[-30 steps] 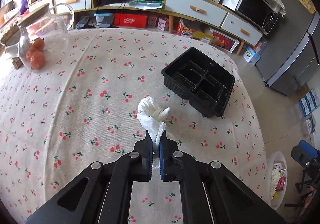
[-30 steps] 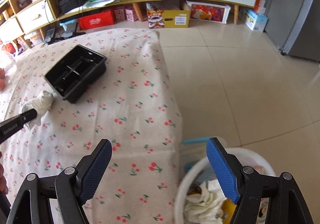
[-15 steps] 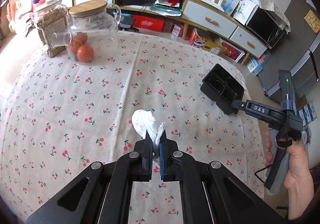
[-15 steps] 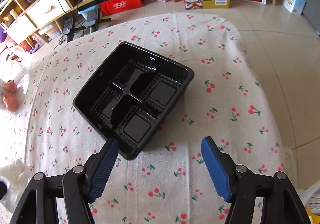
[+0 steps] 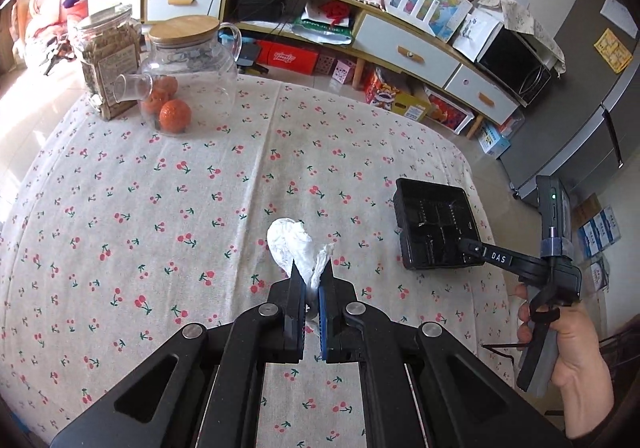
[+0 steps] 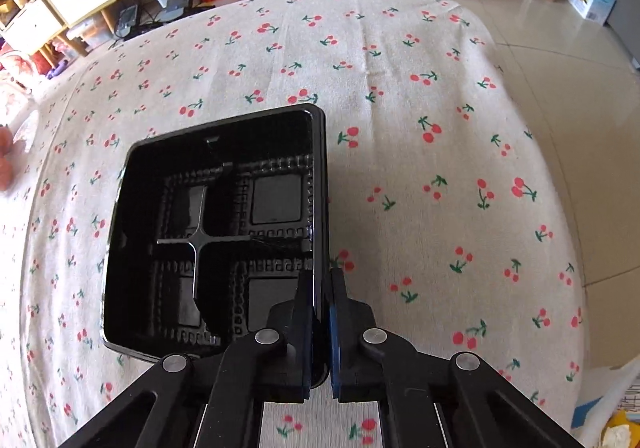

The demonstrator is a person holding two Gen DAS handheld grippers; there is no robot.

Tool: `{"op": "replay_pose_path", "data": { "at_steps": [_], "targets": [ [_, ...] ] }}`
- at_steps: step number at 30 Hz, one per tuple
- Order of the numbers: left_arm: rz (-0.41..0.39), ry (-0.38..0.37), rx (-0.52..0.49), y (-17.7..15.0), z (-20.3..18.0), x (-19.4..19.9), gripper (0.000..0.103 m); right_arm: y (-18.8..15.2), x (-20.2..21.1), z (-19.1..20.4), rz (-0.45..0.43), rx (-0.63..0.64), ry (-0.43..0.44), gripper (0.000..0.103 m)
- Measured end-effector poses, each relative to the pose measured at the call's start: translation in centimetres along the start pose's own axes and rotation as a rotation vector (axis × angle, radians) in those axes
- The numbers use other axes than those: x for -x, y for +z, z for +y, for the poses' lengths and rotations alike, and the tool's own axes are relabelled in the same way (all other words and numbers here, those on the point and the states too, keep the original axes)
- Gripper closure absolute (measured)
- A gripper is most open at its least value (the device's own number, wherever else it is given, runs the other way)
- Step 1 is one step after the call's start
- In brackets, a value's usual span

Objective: Collect trash
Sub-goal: 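Grasp the black plastic tray rim with the right gripper and lift it, then carry the tissue to the bucket and open the left gripper while the right carries the tray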

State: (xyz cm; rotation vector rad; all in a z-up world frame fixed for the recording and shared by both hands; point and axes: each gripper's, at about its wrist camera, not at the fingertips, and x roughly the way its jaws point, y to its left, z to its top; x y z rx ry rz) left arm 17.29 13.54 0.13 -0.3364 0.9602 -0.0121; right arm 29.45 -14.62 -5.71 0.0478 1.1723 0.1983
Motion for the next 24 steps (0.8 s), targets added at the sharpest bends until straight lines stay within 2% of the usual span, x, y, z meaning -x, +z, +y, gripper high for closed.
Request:
{"op": "replay_pose_path", "data": {
  "at_steps": [9, 15, 21, 24],
  "targets": [
    [0.019, -0.056, -0.037, -2.1, -1.7, 1.3, 0.099, -7.0, 6.6, -1.2, -0.025, 0.090, -0.009, 0.099],
    [0.045, -0.106, -0.066, -3.4, -3.5, 1.7, 0.099, -10.6, 11.1, -2.9, -0.079, 0.113, -0.013, 0.099],
    [0.067, -0.164, -0.115, -4.6, -6.7, 1.6, 0.099, -13.9, 13.5, -6.7, -0.157, 0.051, -0.021, 0.099],
    [0.075, -0.186, -0.151, -5.1, -8.7, 1.3, 0.099, -15.0, 13.4, -9.1, -0.119, -0.018, -0.008, 0.099]
  ]
}}
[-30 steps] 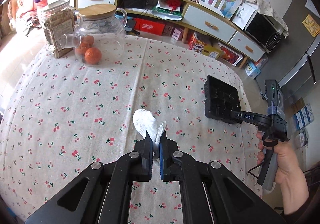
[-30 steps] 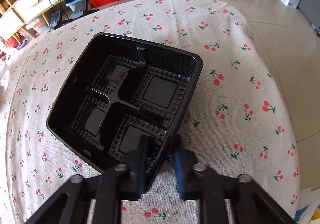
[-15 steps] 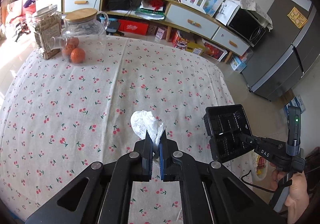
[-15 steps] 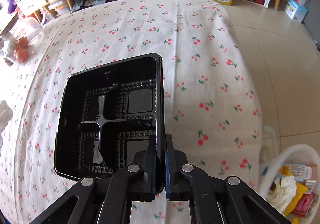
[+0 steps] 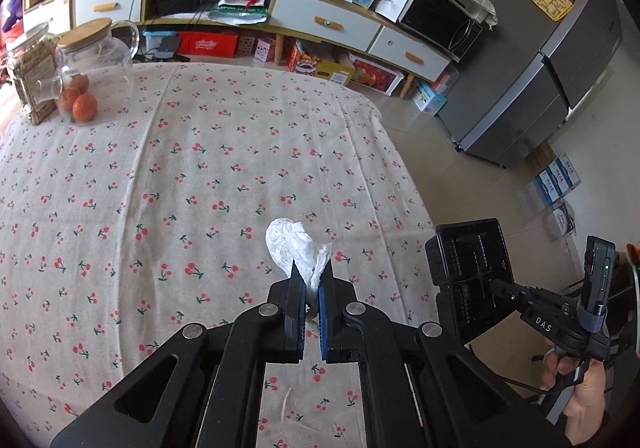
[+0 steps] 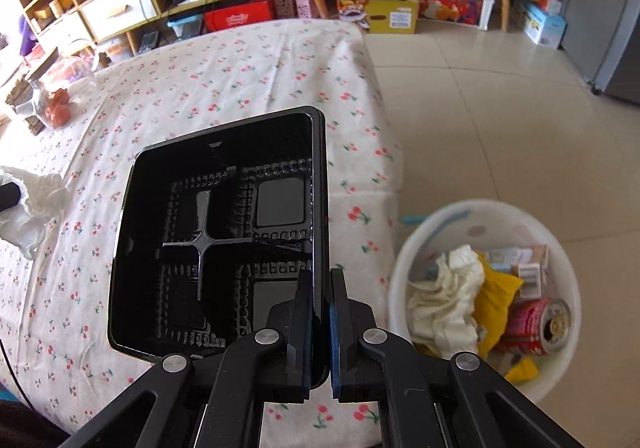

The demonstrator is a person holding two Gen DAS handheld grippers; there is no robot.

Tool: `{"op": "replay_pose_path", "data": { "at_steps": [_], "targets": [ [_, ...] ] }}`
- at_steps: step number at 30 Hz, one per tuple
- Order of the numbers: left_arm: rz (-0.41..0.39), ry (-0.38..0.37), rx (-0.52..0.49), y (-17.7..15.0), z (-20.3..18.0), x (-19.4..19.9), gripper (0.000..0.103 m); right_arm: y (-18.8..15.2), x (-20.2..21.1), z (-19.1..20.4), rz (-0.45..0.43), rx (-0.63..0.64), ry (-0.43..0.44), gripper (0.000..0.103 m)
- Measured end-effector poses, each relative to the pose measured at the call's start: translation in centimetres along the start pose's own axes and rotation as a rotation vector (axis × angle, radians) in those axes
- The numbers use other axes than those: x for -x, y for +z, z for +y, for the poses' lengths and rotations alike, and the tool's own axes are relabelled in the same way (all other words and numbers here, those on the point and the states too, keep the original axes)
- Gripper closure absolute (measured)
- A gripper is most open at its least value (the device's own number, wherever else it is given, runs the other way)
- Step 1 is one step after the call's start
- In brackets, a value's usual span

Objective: Collect trash
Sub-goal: 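Carry the tissue to the bucket and open the left gripper while the right carries the tray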

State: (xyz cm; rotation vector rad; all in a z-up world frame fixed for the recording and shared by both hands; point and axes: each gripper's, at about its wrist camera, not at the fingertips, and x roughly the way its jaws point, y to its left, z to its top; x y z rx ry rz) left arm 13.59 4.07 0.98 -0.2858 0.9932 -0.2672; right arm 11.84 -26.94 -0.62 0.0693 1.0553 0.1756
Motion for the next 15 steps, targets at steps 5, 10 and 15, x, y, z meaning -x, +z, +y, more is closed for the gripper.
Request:
{"op": "replay_pose_path", "data": {
  "at_steps": [5, 10, 15],
  "targets": [
    [0.010, -0.044, -0.060, -0.2, -3.4, -1.3, 0.099, -0.7, 1.9, -2.8, -0.025, -0.026, 0.002, 0.099],
    [0.028, -0.088, -0.125, -0.6, -7.6, -3.0, 0.099, -1.6, 3.9, -7.1, -0.057, -0.088, -0.036, 0.099],
    [0.057, -0.138, -0.199, -1.4, -12.6, -5.6, 0.099, -3.3, 5.8, -12.0, -0.074, -0.169, -0.073, 0.098]
  ]
}}
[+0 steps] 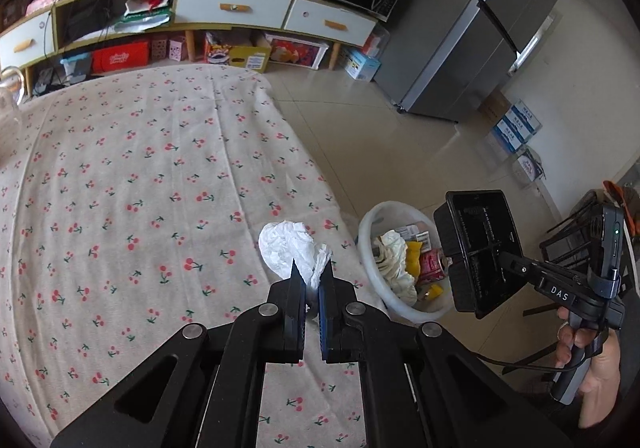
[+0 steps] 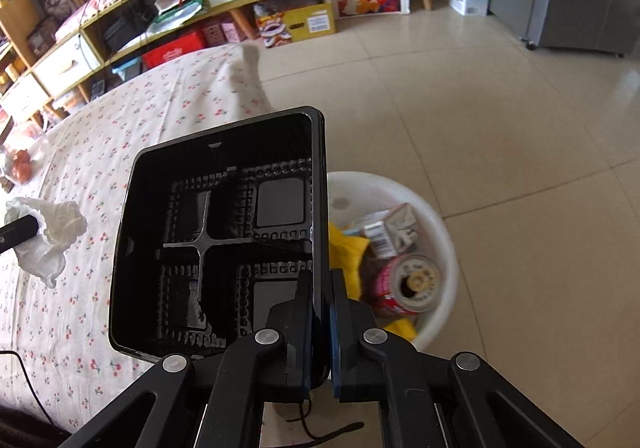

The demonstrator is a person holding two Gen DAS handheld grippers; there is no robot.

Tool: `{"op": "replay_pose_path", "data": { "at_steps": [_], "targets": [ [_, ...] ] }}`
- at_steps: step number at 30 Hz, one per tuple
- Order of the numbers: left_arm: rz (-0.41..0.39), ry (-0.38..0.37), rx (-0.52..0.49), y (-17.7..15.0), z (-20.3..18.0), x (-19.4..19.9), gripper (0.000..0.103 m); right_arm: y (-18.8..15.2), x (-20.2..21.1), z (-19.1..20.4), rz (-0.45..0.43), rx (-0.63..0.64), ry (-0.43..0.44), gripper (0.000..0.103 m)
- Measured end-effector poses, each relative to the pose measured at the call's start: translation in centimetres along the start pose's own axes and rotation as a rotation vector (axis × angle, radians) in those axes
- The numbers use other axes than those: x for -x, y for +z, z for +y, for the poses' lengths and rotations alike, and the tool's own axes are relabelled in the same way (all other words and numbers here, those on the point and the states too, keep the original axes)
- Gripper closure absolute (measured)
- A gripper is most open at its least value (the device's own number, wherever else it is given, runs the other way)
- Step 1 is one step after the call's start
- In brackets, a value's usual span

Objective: Collect trash
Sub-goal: 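Carry the tissue to the bucket and open the left gripper while the right carries the tray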

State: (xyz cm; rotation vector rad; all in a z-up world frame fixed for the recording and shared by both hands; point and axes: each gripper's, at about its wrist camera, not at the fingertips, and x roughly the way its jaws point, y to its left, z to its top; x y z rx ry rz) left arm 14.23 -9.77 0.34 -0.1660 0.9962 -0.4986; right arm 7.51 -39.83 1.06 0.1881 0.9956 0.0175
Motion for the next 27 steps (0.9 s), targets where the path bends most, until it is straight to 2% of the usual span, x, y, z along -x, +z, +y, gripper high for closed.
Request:
{"op": "replay_pose_path", "data": {
  "at_steps": [7, 12, 15, 18, 19, 20, 21, 22, 23, 24, 27],
  "targets": [
    [0.027, -0.076, -0.090, -0.1, -6.6, -4.6, 0.099, -2.1, 1.7, -6.0, 0.012, -0.072, -0.061, 0.098],
    [0.017, -0.119, -0.164, -0.2, -10.2, -7.0, 0.099, -3.3, 2.4, -9.2, 0.020, -0.112, -0.086, 0.098],
    [-0.011, -0.123, -0.208, -0.3, -11.4, -8.3, 0.098, -3.8, 2.7, -10.4, 0.027, -0.125, -0.098, 0.098],
    [-0.005, -0.076, -0.248, -0.4, -11.4, -9.9, 0.095, -4.1, 2.7, -11.3, 0.036, -0.130, -0.111, 0.098],
    [0.008, -0.047, -0.257, -0.4, -11.3, -10.4, 0.092, -4.1, 2.7, -11.5, 0.039, -0.132, -0.114, 0.098],
    [0.018, -0.018, -0.261, -0.5, -11.2, -10.8, 0.079, -4.1, 2.7, -11.6, 0.041, -0.133, -0.116, 0.098],
    [0.025, 0.009, -0.261, -0.5, -10.9, -11.1, 0.061, -4.1, 2.7, -11.7, 0.042, -0.134, -0.117, 0.098],
    [0.025, 0.034, -0.252, -0.5, -10.6, -11.1, 0.052, -4.0, 2.6, -11.7, 0.043, -0.134, -0.116, 0.097],
    [0.020, 0.050, -0.241, -0.5, -10.2, -11.0, 0.039, -3.9, 2.6, -11.7, 0.043, -0.132, -0.115, 0.097],
    [0.018, 0.058, -0.232, -0.5, -9.8, -10.8, 0.031, -3.8, 2.6, -11.6, 0.043, -0.129, -0.114, 0.097],
    [0.024, 0.081, -0.212, -0.2, -8.7, -10.2, 0.028, -3.3, 2.3, -11.0, 0.038, -0.125, -0.106, 0.097]
  ]
}}
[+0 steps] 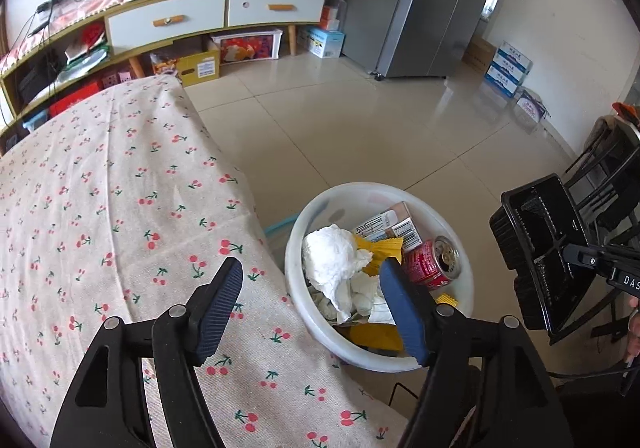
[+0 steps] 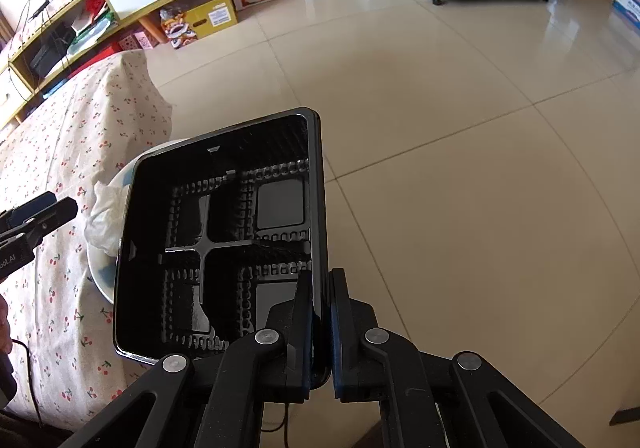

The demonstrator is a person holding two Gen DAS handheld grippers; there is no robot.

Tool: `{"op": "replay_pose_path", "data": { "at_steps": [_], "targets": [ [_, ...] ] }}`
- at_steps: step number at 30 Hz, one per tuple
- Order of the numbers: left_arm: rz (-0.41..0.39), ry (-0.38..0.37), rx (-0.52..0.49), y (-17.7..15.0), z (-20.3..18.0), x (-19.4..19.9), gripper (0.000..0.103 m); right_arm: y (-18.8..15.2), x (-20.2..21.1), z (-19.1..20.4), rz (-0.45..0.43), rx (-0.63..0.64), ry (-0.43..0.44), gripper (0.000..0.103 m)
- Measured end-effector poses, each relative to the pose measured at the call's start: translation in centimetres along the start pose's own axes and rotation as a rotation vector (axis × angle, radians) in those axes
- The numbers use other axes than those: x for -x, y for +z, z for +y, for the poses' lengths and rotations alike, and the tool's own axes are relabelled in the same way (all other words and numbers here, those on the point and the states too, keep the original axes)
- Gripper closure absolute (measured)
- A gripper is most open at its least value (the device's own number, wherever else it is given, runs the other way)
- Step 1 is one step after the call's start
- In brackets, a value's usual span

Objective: Collect trash
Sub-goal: 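Carry the tissue to the bucket and open the left gripper while the right carries the tray, then lower the black tray onto the bucket and open the right gripper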

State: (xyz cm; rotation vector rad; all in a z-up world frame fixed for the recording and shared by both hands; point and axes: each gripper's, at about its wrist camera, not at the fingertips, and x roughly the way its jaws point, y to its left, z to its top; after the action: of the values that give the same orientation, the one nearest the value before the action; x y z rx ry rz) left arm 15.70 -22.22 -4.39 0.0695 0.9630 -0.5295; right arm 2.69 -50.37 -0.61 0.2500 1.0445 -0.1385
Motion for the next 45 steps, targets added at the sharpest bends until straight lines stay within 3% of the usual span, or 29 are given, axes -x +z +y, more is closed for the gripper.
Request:
{"op": "replay_pose_path", "data": {
  "at_steps": [12, 23, 24, 25, 27, 33, 45],
  "targets": [
    [0.065, 0.096, 0.071, -2.4, 5.6, 3.3, 0.007, 1.7, -2.4, 5.6, 0.026, 0.047, 0.034, 0.095],
    [0.044, 0.135, 0.133, -4.2, 9.7, 7.1, 0.003, 3.3, -6.0, 9.4, 0.054, 0.037, 0.039, 0.094],
    [0.043, 0.138, 0.137, -4.3, 10.0, 7.3, 0.003, 3.3, -6.4, 9.4, 0.063, 0.032, 0.033, 0.091],
    [0.043, 0.141, 0.140, -4.5, 10.2, 7.6, 0.003, 3.4, -6.7, 9.5, 0.070, 0.022, 0.018, 0.074],
    [0.041, 0.144, 0.146, -4.7, 10.7, 8.0, 0.003, 3.5, -6.9, 9.3, 0.064, -0.004, 0.002, 0.050],
    [0.036, 0.161, 0.161, -5.1, 12.0, 9.3, 0.003, 3.8, -5.5, 9.7, 0.037, -0.006, 0.022, 0.048],
    [-0.006, 0.197, 0.190, -7.1, 11.8, 12.8, 0.003, 1.3, -0.7, 13.5, -0.050, 0.128, 0.079, 0.043]
  ]
}}
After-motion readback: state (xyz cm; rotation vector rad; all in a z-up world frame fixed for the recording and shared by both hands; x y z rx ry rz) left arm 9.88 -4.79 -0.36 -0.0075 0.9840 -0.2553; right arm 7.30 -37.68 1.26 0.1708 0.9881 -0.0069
